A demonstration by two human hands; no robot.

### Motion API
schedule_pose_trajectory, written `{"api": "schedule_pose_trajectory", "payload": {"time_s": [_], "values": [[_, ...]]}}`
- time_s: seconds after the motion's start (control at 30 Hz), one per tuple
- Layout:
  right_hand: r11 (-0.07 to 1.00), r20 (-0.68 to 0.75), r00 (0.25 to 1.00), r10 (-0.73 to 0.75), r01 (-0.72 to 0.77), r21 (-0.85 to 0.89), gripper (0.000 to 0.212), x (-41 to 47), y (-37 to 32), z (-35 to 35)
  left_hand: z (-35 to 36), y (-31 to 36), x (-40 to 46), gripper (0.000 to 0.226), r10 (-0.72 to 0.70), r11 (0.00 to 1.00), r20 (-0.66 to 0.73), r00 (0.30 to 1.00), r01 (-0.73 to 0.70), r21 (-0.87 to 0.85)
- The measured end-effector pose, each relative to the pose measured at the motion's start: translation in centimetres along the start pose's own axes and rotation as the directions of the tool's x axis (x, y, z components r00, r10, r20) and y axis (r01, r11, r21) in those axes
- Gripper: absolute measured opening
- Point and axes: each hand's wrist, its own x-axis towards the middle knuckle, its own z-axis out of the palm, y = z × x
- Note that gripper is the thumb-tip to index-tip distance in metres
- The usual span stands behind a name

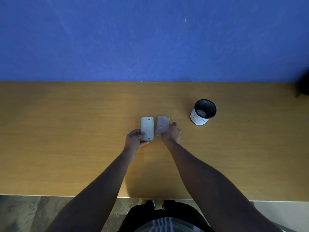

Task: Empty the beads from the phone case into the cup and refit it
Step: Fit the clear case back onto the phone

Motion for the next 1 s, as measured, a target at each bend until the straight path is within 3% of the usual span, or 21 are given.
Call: {"api": "schedule_pose_trajectory", "payload": {"time_s": [0.33, 0.47, 0.73, 1.0], "values": [[0.988, 0.107, 0.994, 0.032, -0.048, 0.148, 0.02, 0.2, 1.1, -0.9, -0.3, 0.1, -0.1, 0.001, -0.01, 1.0, 0.032, 0.999, 0.01, -0.004], [0.969, 0.096, 0.99, -0.104, 0.079, 0.236, 0.011, -0.8, 1.7, -1.8, 0.0, 0.0, -0.3, 0.005, -0.019, 1.0, 0.079, 0.997, 0.019, -0.006], [0.879, -0.138, 0.881, -0.453, 0.467, 0.097, 0.01, -3.3, 1.3, -3.4, 1.7, -0.1, -1.0, 0.019, 0.018, 1.0, 0.133, 0.991, -0.016, -0.009], [0.828, -0.088, 0.823, -0.561, 0.56, -0.03, 0.019, -4.8, 1.1, -2.7, 2.9, 0.5, -2.0, 0.035, 0.109, 0.993, 0.238, 0.965, -0.092, -0.079]]}}
